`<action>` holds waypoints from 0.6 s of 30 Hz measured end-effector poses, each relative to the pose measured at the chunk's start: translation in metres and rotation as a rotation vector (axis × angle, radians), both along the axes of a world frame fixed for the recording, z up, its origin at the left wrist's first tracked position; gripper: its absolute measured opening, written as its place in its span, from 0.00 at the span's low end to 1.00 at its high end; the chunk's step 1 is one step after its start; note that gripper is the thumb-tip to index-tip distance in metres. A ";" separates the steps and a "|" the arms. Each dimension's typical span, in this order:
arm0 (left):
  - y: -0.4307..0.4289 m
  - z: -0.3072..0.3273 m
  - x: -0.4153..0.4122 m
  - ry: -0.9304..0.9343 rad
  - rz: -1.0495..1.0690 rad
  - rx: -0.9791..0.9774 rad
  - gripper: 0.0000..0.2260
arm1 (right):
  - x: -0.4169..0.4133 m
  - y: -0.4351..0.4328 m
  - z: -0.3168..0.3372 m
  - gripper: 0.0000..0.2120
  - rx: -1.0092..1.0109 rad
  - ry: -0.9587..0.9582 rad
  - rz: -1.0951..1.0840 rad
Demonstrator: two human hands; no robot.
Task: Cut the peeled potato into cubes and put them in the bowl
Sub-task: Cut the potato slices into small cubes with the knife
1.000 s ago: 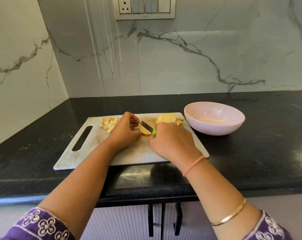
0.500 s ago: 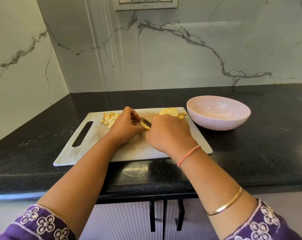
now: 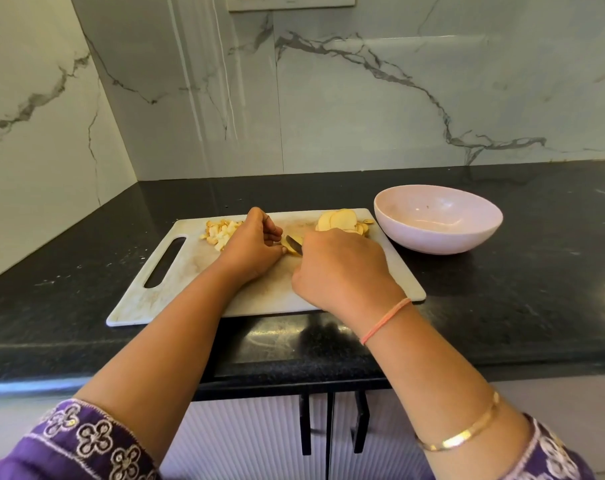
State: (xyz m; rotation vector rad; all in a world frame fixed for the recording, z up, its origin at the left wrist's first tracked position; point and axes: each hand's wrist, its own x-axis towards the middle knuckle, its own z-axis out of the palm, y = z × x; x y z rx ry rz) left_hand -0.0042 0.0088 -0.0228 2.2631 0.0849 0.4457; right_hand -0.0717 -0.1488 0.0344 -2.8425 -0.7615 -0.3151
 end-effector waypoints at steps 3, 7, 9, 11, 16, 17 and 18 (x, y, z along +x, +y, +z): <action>0.002 0.002 0.000 -0.005 0.010 0.015 0.16 | -0.011 -0.007 0.000 0.11 -0.003 -0.021 0.017; -0.001 -0.001 -0.002 0.014 -0.003 0.021 0.15 | -0.027 -0.024 0.003 0.15 -0.019 0.007 0.004; 0.001 -0.001 -0.003 0.023 -0.016 0.026 0.14 | -0.031 -0.030 0.007 0.16 -0.019 0.026 0.005; 0.002 0.001 -0.003 0.050 -0.039 0.038 0.12 | -0.031 -0.035 0.010 0.14 0.017 0.038 -0.012; -0.009 0.006 -0.006 0.115 -0.108 0.118 0.13 | -0.020 -0.040 0.005 0.14 0.153 0.039 -0.139; -0.011 0.006 -0.007 0.117 -0.115 0.139 0.13 | -0.018 -0.039 0.003 0.14 0.158 0.035 -0.146; -0.011 0.006 -0.008 0.119 -0.117 0.156 0.13 | -0.017 -0.036 0.000 0.15 0.162 0.029 -0.149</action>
